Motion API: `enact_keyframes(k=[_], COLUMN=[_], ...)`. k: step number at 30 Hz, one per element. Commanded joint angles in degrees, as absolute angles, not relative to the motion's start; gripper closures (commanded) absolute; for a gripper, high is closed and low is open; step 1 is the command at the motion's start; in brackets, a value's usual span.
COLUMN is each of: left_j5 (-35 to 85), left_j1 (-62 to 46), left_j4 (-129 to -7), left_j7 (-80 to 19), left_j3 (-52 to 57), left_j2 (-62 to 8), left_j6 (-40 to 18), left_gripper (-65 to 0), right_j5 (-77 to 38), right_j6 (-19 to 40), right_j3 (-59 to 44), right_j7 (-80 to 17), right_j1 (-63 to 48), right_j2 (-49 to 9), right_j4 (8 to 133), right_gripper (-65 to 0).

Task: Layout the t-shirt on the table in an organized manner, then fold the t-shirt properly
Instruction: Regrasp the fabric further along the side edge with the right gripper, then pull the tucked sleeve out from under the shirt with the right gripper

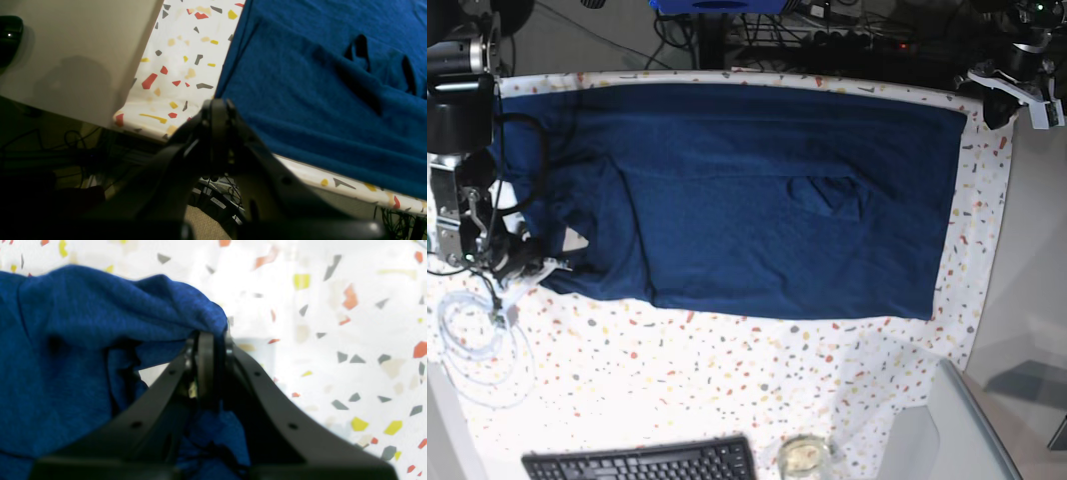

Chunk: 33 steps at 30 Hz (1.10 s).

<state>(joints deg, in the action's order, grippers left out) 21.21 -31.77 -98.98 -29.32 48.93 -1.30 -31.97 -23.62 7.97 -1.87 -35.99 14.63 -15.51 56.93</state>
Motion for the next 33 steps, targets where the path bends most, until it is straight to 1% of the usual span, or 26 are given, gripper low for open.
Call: enact_keyframes(k=[1, 11, 28, 32, 33], left_j5=[21.93, 21.85, 21.49, 21.49, 21.49], left_j1=[-32.22, -32.13, -30.99, -30.99, -30.99], left_j4=[-99.74, -99.74, -99.03, -98.95, -98.95], left_j7=[-28.00, -28.00, -28.00, -28.00, -28.00], left_j3=[49.36, 49.36, 49.36, 49.36, 49.36], left_j2=[-1.98, -2.07, -2.07, -2.07, -2.07], left_j6=[-32.13, -32.13, -32.13, -32.13, -32.13], left_gripper=[0.0, 0.0, 0.0, 0.0, 0.0], right_j5=[-24.04, -23.96, -23.96, -23.96, -23.96], right_j6=[8.13, 8.13, 8.22, 8.22, 8.22], right_j3=[-2.15, -2.07, -2.07, -2.07, -2.07], right_j7=[-34.86, -34.77, -34.42, -34.51, -34.86], right_j1=[16.48, 17.98, 24.66, 25.19, 25.19], right_j2=[-16.22, -16.22, -16.22, -16.04, -16.04], right_j4=[57.89, 62.55, 62.99, 62.55, 62.55], right_gripper=[-0.5, -0.5, -0.6, -1.2, -3.0])
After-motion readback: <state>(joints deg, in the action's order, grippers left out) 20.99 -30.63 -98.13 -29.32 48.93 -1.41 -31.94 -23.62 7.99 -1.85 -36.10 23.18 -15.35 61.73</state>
